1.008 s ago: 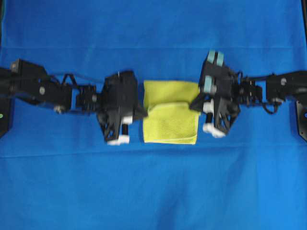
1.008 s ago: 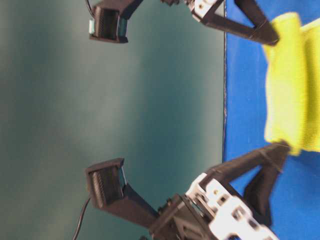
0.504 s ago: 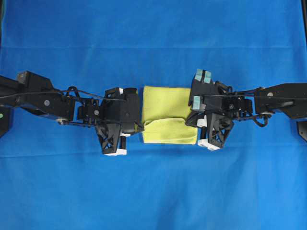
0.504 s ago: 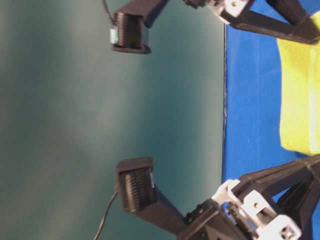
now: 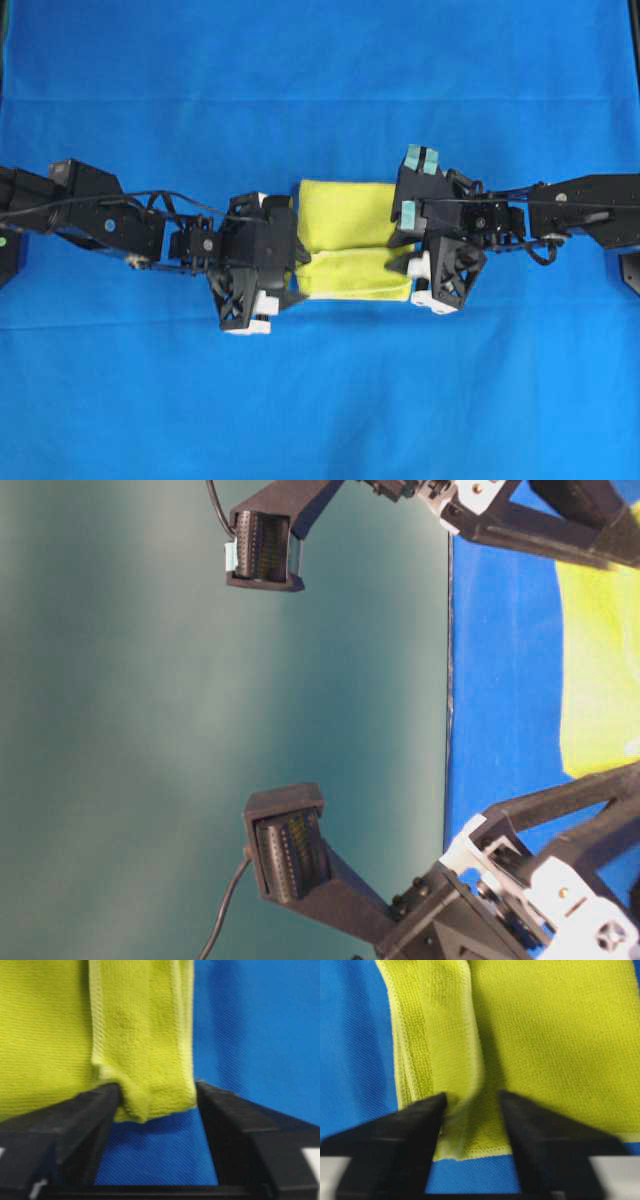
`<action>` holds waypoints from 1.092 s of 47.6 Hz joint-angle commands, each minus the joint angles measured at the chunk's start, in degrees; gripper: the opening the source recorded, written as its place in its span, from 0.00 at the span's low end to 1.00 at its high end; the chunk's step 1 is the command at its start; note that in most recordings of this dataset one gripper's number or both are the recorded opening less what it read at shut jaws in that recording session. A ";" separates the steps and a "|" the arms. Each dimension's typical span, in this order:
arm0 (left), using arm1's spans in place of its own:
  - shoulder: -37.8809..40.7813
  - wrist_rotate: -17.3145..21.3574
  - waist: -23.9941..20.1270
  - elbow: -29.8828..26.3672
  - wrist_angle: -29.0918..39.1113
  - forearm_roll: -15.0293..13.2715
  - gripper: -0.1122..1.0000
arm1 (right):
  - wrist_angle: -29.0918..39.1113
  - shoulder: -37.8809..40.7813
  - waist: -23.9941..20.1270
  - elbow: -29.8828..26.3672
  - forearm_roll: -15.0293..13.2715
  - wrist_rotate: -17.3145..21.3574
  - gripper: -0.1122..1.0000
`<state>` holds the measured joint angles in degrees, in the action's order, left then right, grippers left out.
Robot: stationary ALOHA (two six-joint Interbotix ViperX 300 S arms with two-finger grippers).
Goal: Fold the yellow towel.
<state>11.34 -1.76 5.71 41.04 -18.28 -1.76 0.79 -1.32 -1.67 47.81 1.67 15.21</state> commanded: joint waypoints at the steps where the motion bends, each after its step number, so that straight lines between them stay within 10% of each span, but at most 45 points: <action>1: -2.20 0.09 0.35 -0.53 0.53 0.09 0.68 | 0.35 -2.02 -0.70 -1.14 -0.35 -0.18 0.63; 22: -19.25 0.18 4.22 4.39 6.59 0.09 0.61 | 6.24 -17.49 -5.54 0.26 -1.05 -0.09 0.58; 52: -54.93 2.02 3.96 26.02 5.01 0.09 0.61 | 5.54 -49.39 -0.44 15.47 -10.81 -0.18 0.58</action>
<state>-39.64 -0.18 10.28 65.83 -13.18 -1.76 7.03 -47.72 -3.08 62.31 -8.35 15.12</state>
